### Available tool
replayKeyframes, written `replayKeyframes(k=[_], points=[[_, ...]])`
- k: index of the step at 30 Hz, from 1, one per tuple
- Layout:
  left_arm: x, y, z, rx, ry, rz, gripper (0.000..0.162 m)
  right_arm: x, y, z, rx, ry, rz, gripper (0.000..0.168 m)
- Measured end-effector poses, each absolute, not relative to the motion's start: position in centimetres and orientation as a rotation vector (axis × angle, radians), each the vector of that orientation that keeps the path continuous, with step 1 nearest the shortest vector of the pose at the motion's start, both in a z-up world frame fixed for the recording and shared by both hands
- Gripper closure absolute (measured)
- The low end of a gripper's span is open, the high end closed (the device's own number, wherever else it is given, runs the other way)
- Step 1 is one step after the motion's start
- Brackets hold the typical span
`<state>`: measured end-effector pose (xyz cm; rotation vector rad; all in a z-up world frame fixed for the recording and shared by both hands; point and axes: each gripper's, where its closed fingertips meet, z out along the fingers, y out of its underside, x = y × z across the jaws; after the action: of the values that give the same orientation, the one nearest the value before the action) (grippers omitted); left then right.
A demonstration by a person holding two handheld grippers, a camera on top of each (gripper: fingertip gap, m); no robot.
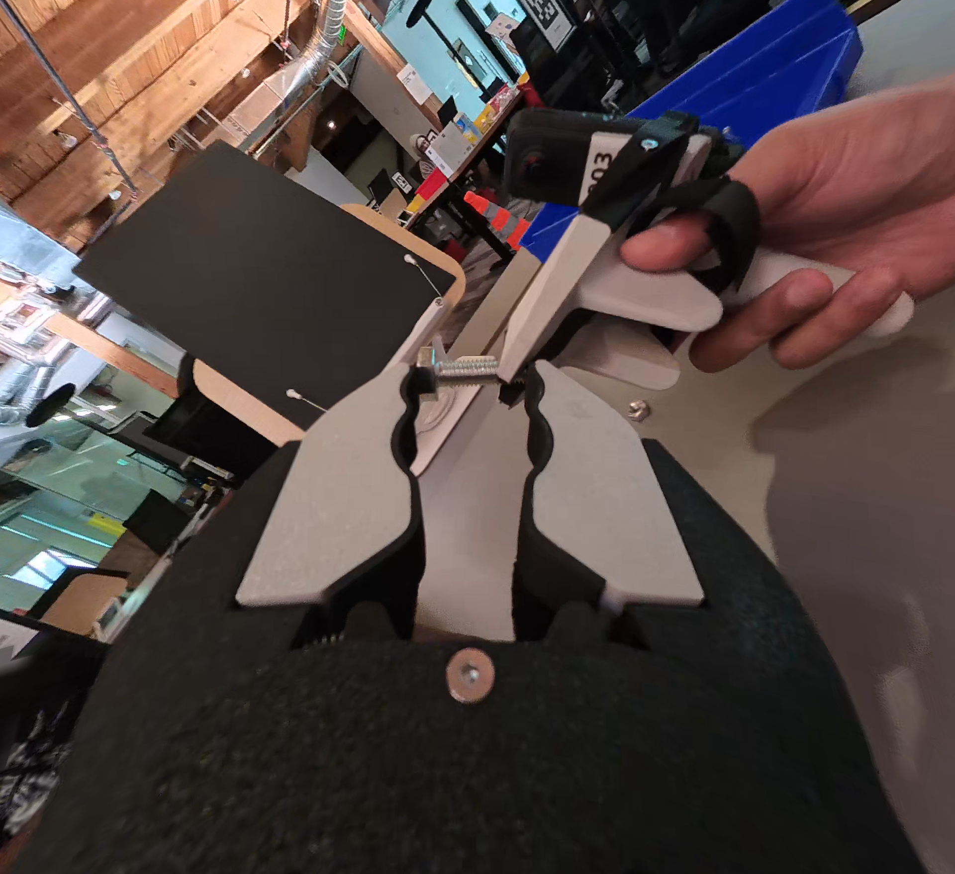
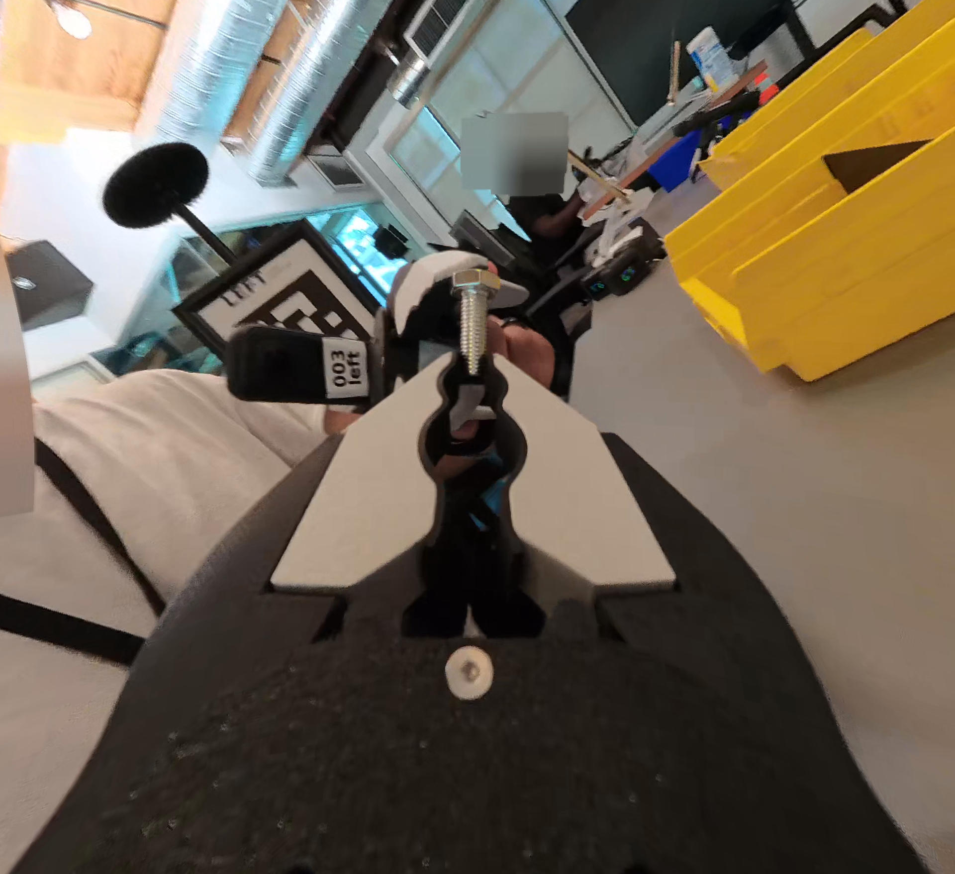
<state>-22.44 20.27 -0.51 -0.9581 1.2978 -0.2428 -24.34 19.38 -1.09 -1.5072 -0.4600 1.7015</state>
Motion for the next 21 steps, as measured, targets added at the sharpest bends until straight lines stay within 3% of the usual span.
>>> replayKeyframes(k=[6,9,12,15,16,21], points=[[-22.5,20.1,-3.4,-1.213,1.320,-0.571,0.133,-20.3,22.0,-6.7,-1.770,-0.545,1.158,0.160],[-22.4,19.3,-5.3,-1.522,1.264,-1.057,0.119,-18.6,21.8,-9.3,-1.813,-0.802,0.828,0.159],[-22.3,19.5,-7.6,-1.744,1.192,-1.311,0.104,-19.4,20.0,-10.3,-1.800,-0.974,0.858,0.159],[-22.7,19.3,-9.7,-1.725,1.291,-1.217,0.133,-20.2,18.5,-10.9,-1.830,-0.993,1.068,0.159],[-22.8,18.3,-10.0,-1.666,1.365,-1.217,0.135,-20.4,18.0,-11.1,-1.836,-1.005,1.119,0.159],[-22.8,15.6,-11.0,-1.552,1.547,-1.265,0.121,-21.3,16.4,-11.8,-1.882,-1.100,1.206,0.159]])
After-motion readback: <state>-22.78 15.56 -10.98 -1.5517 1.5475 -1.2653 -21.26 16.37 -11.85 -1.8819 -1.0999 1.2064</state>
